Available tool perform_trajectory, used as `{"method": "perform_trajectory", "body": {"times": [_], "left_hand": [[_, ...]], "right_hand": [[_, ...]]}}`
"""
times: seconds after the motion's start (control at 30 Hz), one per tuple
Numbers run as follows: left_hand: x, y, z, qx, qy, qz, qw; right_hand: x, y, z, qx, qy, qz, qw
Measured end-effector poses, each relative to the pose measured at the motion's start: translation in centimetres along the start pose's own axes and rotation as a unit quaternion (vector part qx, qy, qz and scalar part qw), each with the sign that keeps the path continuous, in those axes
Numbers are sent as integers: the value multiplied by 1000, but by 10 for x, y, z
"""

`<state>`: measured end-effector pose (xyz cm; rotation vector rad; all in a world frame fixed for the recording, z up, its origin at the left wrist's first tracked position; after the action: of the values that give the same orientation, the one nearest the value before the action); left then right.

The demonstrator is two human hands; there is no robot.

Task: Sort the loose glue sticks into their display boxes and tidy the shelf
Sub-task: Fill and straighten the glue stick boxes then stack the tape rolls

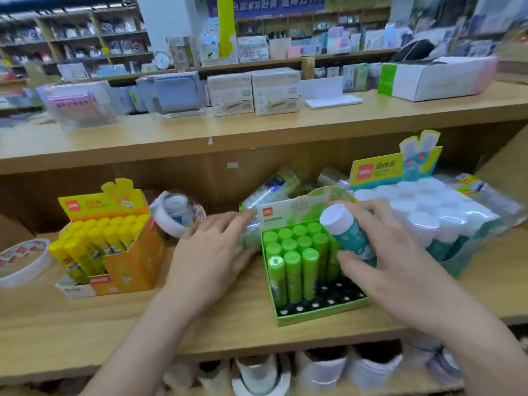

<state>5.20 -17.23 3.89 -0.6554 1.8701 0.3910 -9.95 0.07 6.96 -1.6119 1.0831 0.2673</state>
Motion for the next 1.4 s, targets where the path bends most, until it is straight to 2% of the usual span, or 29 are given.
{"method": "perform_trajectory", "body": {"times": [0.1, 0.13, 0.2, 0.27, 0.33, 0.43, 0.5, 0.57, 0.63, 0.77, 0.87, 0.97, 1.1, 1.27, 1.4], "left_hand": [[-8, 5, 4, -50, 33, 36, 998], [-16, 8, 10, -65, 80, 75, 992], [-42, 23, 26, -82, 223, 145, 961], [-61, 53, 40, -50, 287, 187, 938], [-61, 88, 39, 24, 265, 170, 949], [-35, 118, 25, 91, 200, 35, 975], [-21, 118, 21, 88, 165, -25, 982], [-19, 113, 22, 75, 153, -28, 985], [-21, 107, 25, 57, 155, -31, 986], [-21, 92, 28, 8, 131, -29, 991], [-33, 97, 26, -8, 169, 27, 985], [-58, 126, 20, 25, 225, 164, 960], [-60, 171, 2, 87, 191, 260, 943], [-37, 171, -6, 21, 172, 401, 900], [-24, 172, -2, 5, 150, 399, 905]], "right_hand": [[-8, 6, 1, -50, 0, -45, 998], [-11, 8, 1, -67, 4, -56, 996], [-17, 11, 3, -86, 7, -104, 991], [-20, 18, 5, -75, -7, -182, 980], [-22, 23, 8, -66, -12, -212, 975], [-32, 24, 11, -85, -16, -193, 977], [-44, 26, 15, -74, -36, -241, 967], [-63, 26, 16, -65, -50, -305, 949], [-88, 27, 14, -72, -29, -330, 941], [-126, 34, 6, -80, 38, -249, 964], [-132, 36, 2, -66, 33, -206, 976], [-130, 31, -2, -69, 0, -168, 983], [-122, 14, -8, -113, -20, -105, 988], [-109, 12, -10, -148, -30, -75, 986], [-98, 18, -9, -166, -25, -52, 984]]}}
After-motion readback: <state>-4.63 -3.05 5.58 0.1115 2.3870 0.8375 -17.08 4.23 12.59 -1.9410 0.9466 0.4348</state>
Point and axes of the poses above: each hand's wrist, its own z-axis away from the middle knuckle, its own x-axis out of the palm, y = z × x, the point moved 5 cm from there along -z, towards the middle knuckle, and after that the axes turned 2 degrees about -z, right-handed, at the moved point
